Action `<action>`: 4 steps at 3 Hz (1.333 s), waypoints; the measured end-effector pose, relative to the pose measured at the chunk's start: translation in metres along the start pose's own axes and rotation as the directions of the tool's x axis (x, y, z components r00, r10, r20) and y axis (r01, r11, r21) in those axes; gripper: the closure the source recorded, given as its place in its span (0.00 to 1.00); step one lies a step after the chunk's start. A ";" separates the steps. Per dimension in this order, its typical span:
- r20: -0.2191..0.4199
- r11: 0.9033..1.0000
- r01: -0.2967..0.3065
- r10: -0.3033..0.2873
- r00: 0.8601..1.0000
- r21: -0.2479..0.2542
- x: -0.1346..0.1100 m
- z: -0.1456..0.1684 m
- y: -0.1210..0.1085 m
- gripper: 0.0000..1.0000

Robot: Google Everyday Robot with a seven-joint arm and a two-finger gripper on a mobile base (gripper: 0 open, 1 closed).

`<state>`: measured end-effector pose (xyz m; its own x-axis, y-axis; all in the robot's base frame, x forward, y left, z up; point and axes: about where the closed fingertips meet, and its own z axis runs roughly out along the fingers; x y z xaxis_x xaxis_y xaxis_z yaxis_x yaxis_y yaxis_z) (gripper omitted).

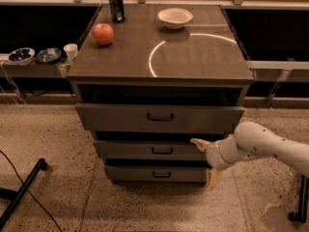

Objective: Open middle drawer

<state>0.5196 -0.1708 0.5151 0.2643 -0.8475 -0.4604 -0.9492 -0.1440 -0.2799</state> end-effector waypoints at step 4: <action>-0.054 0.992 -0.032 0.039 0.998 0.125 0.060 0.054 -0.041 0.00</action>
Offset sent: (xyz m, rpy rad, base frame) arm 0.0692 -0.0151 -0.0525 -0.0241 -0.0994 -0.0376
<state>0.5835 -0.1883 0.4533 0.2178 -0.8788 -0.4246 -0.9283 -0.0521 -0.3682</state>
